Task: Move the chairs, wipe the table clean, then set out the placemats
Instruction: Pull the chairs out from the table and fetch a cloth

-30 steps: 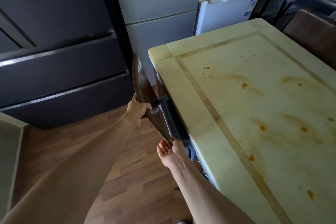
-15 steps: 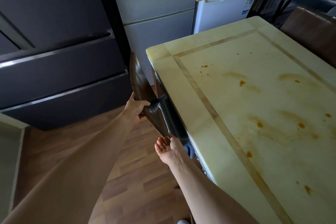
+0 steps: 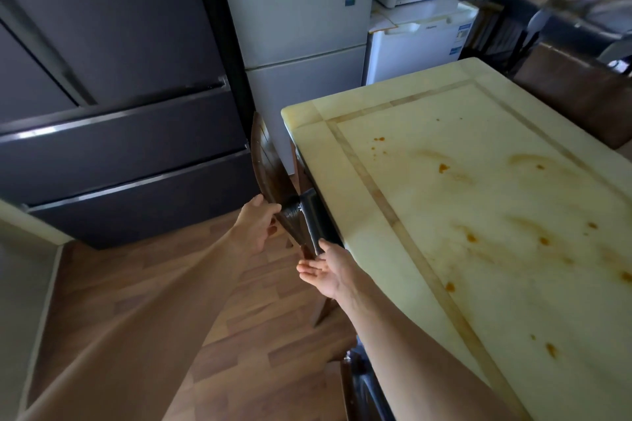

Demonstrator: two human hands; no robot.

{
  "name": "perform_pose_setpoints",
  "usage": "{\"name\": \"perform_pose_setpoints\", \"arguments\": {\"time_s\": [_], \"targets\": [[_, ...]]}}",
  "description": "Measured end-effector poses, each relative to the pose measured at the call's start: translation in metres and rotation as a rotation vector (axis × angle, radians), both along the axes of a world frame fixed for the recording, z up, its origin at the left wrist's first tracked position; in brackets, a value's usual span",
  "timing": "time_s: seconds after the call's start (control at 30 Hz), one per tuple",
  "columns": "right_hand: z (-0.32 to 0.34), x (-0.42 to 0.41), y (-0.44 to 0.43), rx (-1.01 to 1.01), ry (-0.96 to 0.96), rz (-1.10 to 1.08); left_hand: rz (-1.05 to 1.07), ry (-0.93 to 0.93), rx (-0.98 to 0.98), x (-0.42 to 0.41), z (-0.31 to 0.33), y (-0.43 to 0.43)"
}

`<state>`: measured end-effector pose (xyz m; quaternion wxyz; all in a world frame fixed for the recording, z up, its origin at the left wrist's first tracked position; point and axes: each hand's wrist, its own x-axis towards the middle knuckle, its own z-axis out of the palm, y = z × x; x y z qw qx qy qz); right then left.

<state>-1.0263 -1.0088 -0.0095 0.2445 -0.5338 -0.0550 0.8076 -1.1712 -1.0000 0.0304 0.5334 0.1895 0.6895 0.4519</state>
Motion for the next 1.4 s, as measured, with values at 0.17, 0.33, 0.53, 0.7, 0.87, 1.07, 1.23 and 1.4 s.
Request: {"name": "perform_pose_setpoints", "arguments": {"time_s": [0.17, 0.33, 0.53, 0.7, 0.87, 1.07, 1.23, 1.4], "targets": [[0.041, 0.041, 0.0, 0.219, -0.04, 0.042, 0.005, 0.072, 0.051, 0.024, 0.033, -0.036], [0.079, 0.078, -0.03, 0.365, -0.066, 0.038, -0.057, 0.032, 0.058, 0.064, 0.06, -0.073], [0.111, 0.121, -0.088, 0.47, -0.118, 0.03, -0.114, 0.041, 0.053, 0.112, 0.084, -0.126], [0.12, 0.158, -0.156, 0.504, -0.155, 0.004, -0.153, 0.022, 0.083, 0.142, 0.088, -0.196], [0.122, 0.19, -0.233, 0.524, -0.203, -0.009, -0.142, -0.033, 0.123, 0.164, 0.085, -0.275], [0.125, 0.244, -0.311, 0.497, -0.209, -0.071, -0.208, -0.028, 0.084, 0.21, 0.089, -0.337], [0.134, 0.295, -0.344, 0.497, -0.225, -0.149, -0.314, 0.01, 0.158, 0.262, 0.101, -0.36], [0.143, 0.346, -0.365, 0.519, -0.243, -0.214, -0.335, 0.008, 0.147, 0.321, 0.105, -0.368]]}}
